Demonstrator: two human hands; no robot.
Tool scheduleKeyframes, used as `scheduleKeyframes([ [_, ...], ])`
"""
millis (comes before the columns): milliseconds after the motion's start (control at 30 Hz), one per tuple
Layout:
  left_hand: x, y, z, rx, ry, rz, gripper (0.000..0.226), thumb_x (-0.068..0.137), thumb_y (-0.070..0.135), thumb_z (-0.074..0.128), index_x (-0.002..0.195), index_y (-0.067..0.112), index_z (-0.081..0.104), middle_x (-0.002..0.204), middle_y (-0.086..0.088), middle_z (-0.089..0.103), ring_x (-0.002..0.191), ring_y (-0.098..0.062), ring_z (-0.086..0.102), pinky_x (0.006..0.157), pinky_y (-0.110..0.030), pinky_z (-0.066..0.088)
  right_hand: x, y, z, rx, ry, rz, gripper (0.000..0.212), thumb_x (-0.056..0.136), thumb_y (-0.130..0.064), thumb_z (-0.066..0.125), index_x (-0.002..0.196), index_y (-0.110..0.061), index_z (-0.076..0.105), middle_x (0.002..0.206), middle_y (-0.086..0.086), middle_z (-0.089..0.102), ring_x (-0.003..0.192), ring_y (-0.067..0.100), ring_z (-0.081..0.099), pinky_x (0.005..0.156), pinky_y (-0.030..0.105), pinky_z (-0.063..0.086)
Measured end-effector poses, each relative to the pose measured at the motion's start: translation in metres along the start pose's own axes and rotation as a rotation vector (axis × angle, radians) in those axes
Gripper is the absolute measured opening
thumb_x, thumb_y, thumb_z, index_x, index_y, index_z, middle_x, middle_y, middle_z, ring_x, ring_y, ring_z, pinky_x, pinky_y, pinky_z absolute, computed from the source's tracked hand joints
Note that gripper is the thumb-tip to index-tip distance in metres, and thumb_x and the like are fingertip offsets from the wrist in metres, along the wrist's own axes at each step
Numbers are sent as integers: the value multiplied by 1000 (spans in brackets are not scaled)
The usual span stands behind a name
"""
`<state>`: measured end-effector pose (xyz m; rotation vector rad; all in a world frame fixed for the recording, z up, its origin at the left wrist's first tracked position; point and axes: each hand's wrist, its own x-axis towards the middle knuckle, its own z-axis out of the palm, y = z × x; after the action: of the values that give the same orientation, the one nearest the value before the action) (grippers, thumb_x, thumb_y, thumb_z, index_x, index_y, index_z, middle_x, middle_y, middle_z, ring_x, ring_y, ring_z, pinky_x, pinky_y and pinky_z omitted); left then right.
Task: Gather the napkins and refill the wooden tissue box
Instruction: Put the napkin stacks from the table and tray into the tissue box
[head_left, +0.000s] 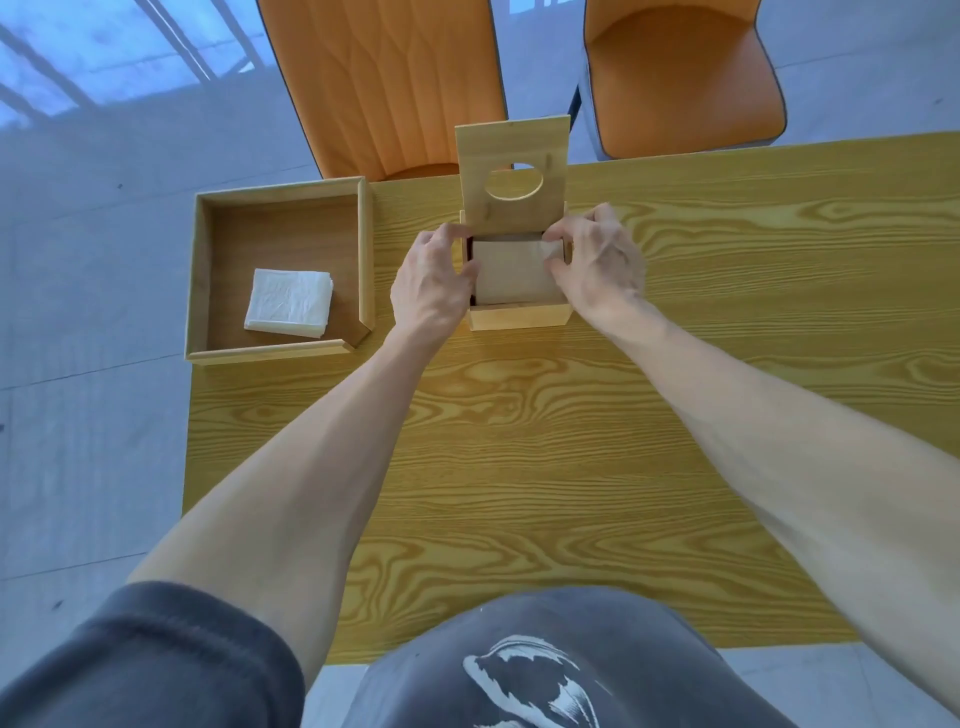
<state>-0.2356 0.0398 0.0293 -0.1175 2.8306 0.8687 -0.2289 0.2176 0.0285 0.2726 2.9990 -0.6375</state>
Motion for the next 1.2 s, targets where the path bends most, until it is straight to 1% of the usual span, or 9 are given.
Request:
scheduleKeyframes([
  [100,-8,0,-5,45,-49,17,35,97,34,53,132,28,56,134,-1,57,115,-22,59,80,-33,44,-6,1,-7,-33,-3,-39,25,95,-17,59,118,-21,69,120,10,57,112,28,57,78,29,46],
  [267,-34,-2,-24,42,-108,-14,26,95,32,50,113,29,68,116,4,70,101,-24,65,83,-40,54,-24,-4,-24,-54,49,-127,21,98,-19,55,112,-17,71,112,11,67,108,29,62,85,33,51],
  [367,-48,-2,-42,172,-209,-86,23,92,33,45,96,28,67,106,1,71,88,-24,63,72,-36,51,-33,-17,-36,-65,43,-239,21,98,-19,55,111,-21,71,108,5,73,98,24,69,77,30,53],
  [433,-54,-10,-55,291,-313,-135,19,92,35,44,83,26,58,101,0,68,82,-20,59,68,-32,46,-38,-33,-42,-75,-66,-272,23,97,-24,55,114,-24,70,109,2,74,96,24,70,79,33,57],
  [567,-69,-42,-86,243,-384,-244,43,96,47,49,121,16,66,122,-4,66,110,-23,61,96,-40,50,-48,-69,-46,-146,-380,-275,26,94,-36,57,117,-27,67,116,0,70,105,23,66,83,36,54],
  [733,-85,-83,-119,254,-309,-298,42,97,46,48,116,15,68,116,-6,66,105,-25,61,90,-39,50,-59,-109,-31,-105,-554,-228,39,92,-45,60,124,-25,64,121,3,68,107,23,65,94,40,53],
  [900,-78,-129,-144,202,-255,-344,46,96,46,49,119,12,68,117,-7,67,103,-26,62,87,-39,52,-62,-147,-10,22,-569,-136,33,94,-38,59,122,-21,63,107,2,68,78,20,69,76,34,57],
  [1000,-63,-152,-155,150,-240,-353,45,95,43,50,121,11,67,120,-6,67,102,-24,62,89,-40,54,-59,-168,9,158,-551,-42,34,93,-32,61,123,-17,64,109,4,69,81,21,73,82,41,60],
  [1200,-28,-181,-166,-12,-198,-343,47,97,36,51,136,10,52,132,-8,59,115,-26,58,91,-36,48,-49,-213,49,381,-460,124,41,94,-25,61,131,-7,59,120,10,68,85,22,74,87,39,59],
])
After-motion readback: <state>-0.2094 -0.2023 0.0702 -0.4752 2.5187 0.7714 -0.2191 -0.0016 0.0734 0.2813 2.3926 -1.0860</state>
